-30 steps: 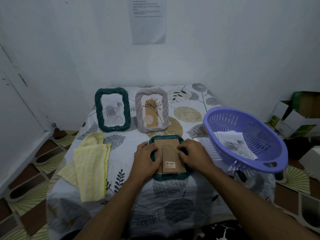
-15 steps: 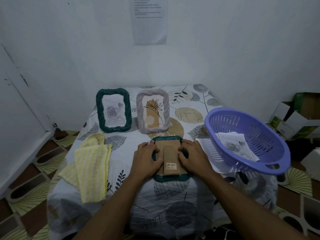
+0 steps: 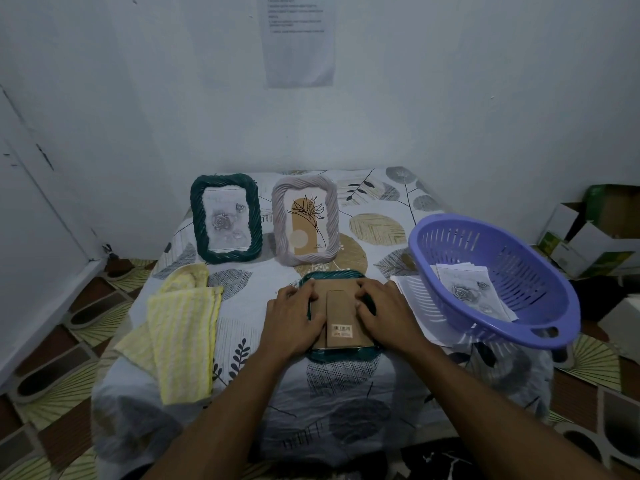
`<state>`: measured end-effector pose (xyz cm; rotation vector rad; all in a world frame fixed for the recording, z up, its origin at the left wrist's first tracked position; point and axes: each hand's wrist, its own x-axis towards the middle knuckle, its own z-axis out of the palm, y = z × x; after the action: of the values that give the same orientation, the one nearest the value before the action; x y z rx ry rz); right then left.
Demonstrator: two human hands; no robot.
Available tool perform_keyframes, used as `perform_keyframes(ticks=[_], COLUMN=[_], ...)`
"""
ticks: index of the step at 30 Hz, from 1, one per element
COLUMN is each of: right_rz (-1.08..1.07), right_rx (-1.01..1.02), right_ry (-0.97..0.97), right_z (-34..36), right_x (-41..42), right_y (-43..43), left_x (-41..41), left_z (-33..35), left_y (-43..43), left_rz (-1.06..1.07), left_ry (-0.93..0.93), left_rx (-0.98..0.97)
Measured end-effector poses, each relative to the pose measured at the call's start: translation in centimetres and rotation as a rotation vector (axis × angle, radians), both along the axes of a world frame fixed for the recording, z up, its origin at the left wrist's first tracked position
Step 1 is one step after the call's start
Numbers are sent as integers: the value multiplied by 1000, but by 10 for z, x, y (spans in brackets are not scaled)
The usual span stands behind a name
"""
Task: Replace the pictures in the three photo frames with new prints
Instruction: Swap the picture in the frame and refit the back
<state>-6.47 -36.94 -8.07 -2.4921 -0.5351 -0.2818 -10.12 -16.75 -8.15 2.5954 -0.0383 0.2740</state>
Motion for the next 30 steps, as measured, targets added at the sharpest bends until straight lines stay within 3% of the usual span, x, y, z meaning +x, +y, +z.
perform_keyframes(ticks=[12,21,30], right_rz=[17,58,-22], right_rx=[29,24,50], right_ry=[86,56,14], right_z=[19,18,12], right_x=[13,-33,-73], right_y=[-2,-29,-29], left_x=[16,-37,-70], left_z=[16,4,-3], left_y=[11,25,19], left_rz=[-83,-198,-184], left_ry=[61,-155,-220], left_rx=[4,-105,-112])
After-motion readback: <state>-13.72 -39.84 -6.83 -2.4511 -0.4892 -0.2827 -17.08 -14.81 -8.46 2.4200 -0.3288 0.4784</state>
